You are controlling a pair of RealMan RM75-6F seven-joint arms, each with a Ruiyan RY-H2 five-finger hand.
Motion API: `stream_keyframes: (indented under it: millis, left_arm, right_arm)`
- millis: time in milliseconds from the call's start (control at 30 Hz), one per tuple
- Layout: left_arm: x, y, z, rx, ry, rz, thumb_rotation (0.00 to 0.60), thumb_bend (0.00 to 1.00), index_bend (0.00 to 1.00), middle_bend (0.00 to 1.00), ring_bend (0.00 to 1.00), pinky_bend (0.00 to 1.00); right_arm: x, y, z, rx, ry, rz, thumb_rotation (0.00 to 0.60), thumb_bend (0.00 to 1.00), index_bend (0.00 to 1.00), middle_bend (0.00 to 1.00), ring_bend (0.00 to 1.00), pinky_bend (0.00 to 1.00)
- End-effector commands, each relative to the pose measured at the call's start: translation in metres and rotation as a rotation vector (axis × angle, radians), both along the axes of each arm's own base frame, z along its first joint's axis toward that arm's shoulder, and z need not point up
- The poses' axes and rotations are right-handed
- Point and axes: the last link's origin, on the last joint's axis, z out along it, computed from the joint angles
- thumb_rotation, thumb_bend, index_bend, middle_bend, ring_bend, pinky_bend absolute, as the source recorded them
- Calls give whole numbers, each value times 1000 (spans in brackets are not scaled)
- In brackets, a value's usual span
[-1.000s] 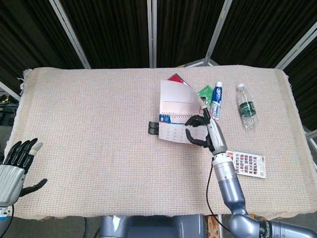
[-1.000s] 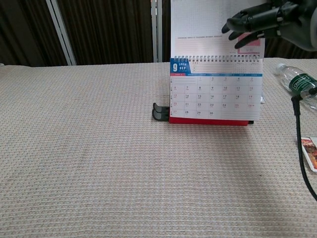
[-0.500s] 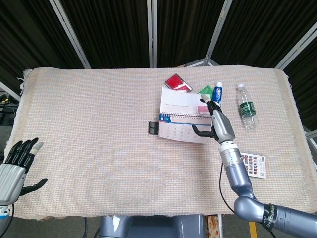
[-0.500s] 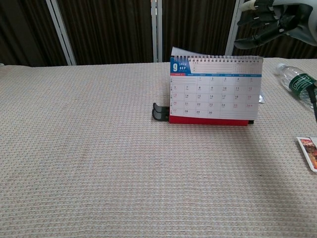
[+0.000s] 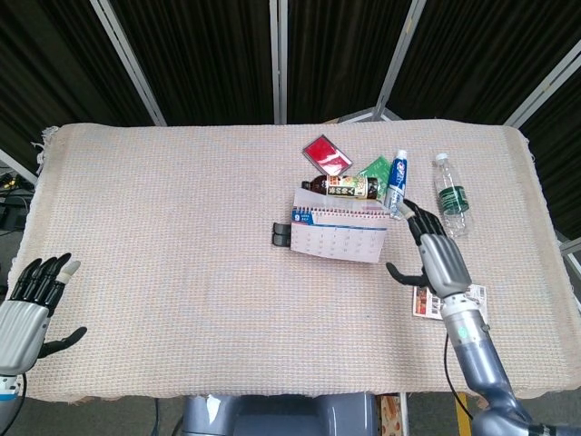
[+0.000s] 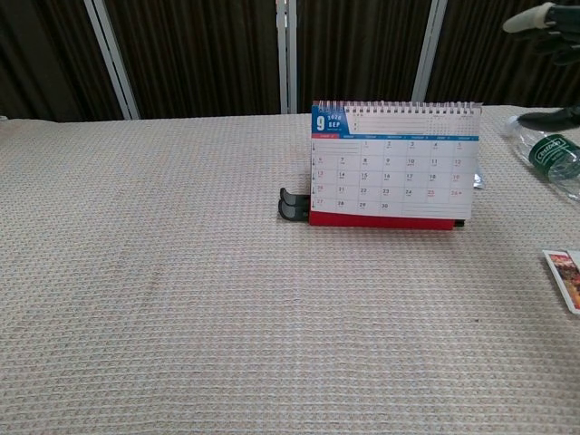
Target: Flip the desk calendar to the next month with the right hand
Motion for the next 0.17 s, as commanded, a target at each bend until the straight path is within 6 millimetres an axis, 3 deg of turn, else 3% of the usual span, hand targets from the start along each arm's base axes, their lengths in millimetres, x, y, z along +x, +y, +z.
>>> stream_keyframes:
  millis: [33, 167]
  left_arm:
    - [-1, 0, -4, -7, 17, 11, 600, 111, 0, 0, 0, 0]
    - [-4, 1, -9, -10, 39, 32, 600, 111, 0, 0, 0, 0]
  right_arm:
    - [-63, 59, 20, -46, 259, 13, 600, 199, 0, 0, 0, 0]
    - [-98, 93, 23, -82, 366, 24, 600, 194, 0, 0, 0, 0]
